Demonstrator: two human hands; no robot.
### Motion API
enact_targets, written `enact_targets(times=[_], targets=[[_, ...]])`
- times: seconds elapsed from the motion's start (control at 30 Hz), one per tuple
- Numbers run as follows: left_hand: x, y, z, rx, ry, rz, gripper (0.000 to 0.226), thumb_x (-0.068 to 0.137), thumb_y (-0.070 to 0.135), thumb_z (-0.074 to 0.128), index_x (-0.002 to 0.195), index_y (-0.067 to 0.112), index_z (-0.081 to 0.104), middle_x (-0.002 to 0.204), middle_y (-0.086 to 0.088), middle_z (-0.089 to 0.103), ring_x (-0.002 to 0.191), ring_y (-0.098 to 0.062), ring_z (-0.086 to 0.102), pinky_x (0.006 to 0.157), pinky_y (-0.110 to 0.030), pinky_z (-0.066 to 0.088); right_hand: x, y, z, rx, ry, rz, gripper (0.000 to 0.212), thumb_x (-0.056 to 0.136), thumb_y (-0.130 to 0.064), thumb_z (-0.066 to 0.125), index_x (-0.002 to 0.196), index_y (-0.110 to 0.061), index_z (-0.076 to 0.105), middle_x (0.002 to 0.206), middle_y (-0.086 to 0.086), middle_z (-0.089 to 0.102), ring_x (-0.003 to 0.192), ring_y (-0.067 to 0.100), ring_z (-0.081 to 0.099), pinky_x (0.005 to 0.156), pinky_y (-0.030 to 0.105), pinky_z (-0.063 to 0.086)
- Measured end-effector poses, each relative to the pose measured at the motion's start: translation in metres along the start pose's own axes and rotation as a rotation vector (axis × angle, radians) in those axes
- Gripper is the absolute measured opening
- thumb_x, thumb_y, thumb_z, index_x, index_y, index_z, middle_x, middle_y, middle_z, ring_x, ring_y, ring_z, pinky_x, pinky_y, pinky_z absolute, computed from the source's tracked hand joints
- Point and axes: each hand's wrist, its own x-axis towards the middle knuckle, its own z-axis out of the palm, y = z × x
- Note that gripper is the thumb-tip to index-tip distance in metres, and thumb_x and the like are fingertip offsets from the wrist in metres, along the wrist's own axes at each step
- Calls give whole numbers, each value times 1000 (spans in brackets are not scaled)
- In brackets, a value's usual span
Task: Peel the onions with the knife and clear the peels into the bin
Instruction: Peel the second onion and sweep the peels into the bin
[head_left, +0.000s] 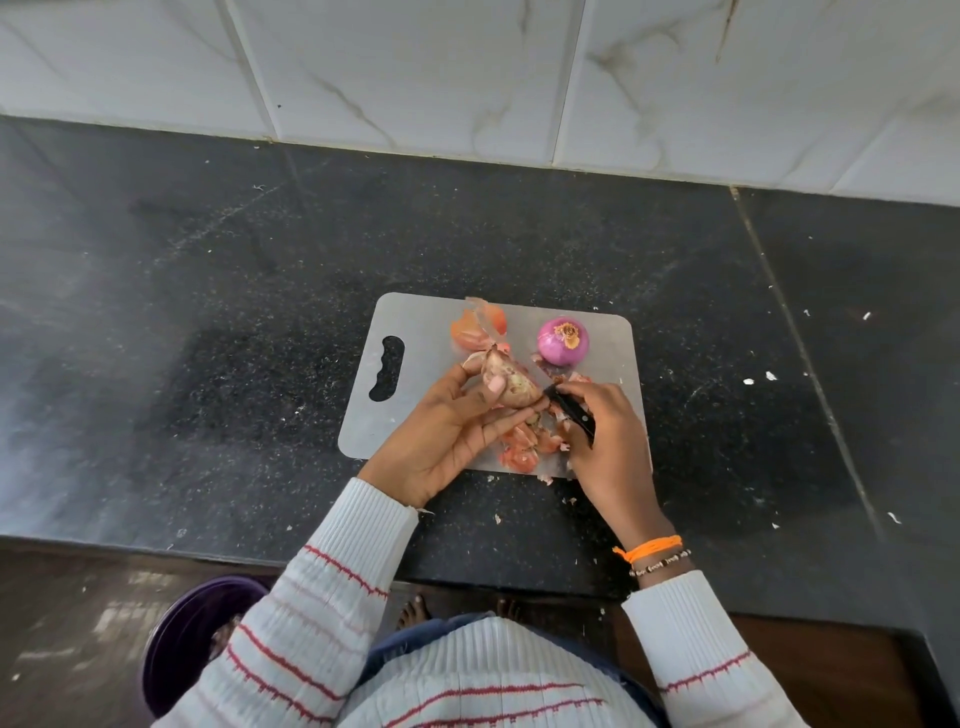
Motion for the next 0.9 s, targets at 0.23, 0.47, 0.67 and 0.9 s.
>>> enact_targets(times=[0.23,0.47,0.67,0.9], targets=[[9,-7,-3,615,259,273,47,74,3,71,115,14,50,101,-7,64,89,-18,65,78,-28,57,-1,-13,-8,128,-132,135,47,96,-5,43,142,-15,36,138,2,46,129,15,41,99,13,26],[19,-17,-18,1045,466,423,43,68,11,81,99,20,52,100,6,64,93,-7,60,74,-11,46,-10,-28,-21,627,-275,422,25,100,-14,39,119,-17,55,74,-9,51,55,-1,44,53,16,37],[27,-17,-26,1197,564,431,41,68,20,83,99,21,56,94,10,64,91,-8,62,80,-21,50,-24,-31,-17,808,-334,557,21,99,-9,38,99,-15,58,70,6,51,48,6,41,44,19,33],[26,-13,-26,1070,574,410,35,73,19,78,104,12,65,99,3,69,96,-11,64,88,-28,52,-29,-30,-17,652,-258,490,14,99,-18,42,108,-22,52,78,-3,58,61,7,50,52,17,40]])
